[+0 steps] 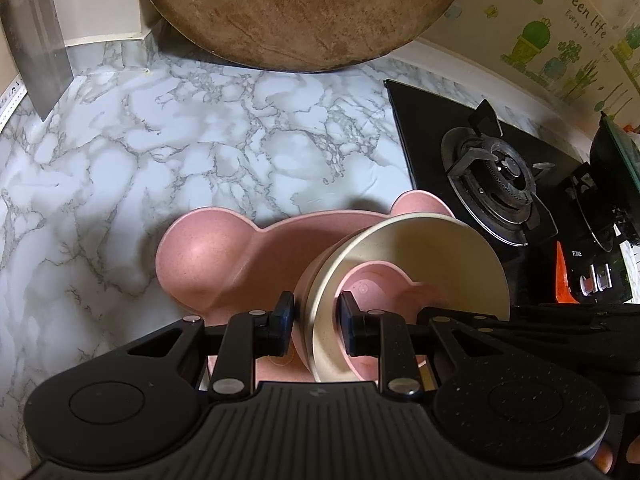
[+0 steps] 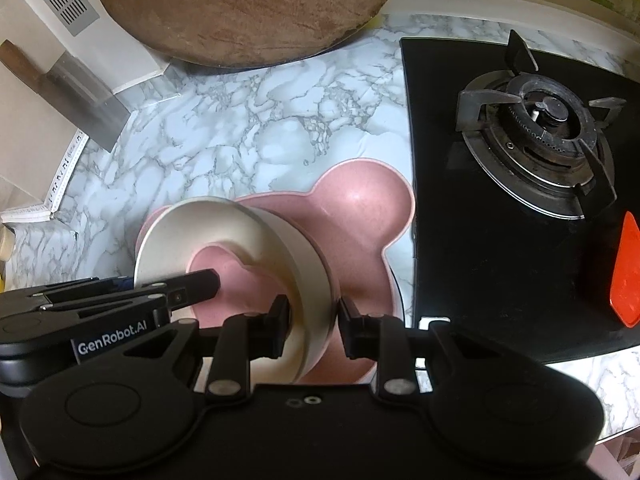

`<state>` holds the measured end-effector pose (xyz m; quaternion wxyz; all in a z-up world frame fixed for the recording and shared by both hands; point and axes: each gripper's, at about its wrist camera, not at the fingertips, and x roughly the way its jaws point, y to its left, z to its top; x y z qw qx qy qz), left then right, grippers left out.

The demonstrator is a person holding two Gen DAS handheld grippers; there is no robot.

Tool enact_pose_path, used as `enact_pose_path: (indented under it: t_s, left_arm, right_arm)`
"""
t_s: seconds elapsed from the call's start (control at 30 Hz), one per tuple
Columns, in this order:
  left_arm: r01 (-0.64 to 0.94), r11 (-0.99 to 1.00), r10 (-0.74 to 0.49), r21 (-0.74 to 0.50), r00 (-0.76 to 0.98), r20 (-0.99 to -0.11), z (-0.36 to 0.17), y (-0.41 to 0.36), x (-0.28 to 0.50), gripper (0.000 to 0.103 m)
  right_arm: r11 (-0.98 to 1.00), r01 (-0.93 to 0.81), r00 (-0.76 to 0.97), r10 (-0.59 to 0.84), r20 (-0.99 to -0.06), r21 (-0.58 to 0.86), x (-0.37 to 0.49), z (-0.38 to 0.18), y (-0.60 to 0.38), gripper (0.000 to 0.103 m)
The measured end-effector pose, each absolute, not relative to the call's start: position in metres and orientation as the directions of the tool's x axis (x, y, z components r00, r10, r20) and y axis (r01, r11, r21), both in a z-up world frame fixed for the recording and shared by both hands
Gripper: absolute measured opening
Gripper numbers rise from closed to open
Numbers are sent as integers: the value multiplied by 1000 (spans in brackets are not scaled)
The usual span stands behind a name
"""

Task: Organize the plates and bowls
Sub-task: 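Lift the nested bowls with both grippers and carry them over the bear plate, then lower the nested bowls onto the bear plate and open both grippers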

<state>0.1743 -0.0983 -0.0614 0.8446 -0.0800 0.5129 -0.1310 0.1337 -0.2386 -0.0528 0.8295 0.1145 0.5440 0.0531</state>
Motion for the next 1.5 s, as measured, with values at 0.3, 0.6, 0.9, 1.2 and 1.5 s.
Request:
enact_pose_path:
  t_s: [0.3, 0.6, 0.9, 1.2, 1.5]
  left_arm:
    - [128, 955, -297, -268, 432, -852, -67, -97, 182, 23]
    - [135, 957, -292, -258, 440, -849, -69, -97, 185, 23]
    - [146, 962, -272, -230, 499, -823, -57, -98, 178, 23]
    - [136, 973, -232, -188, 560, -795, -42, -96, 157, 23]
    - [132, 975, -224, -180, 607, -763, -29, -86, 131, 24]
  right_arm:
    - [967, 38, 397, 216, -892, 251, 139, -55, -238, 28]
    - [967, 24, 401, 224, -888, 255, 140, -55, -236, 33]
    - [965, -1, 442, 235, -865, 262, 134, -44, -241, 39]
    - [966, -59, 498, 246, -831, 250, 118, -27, -239, 46]
    - [967, -93, 548, 247, -799, 235, 98, -13, -232, 54]
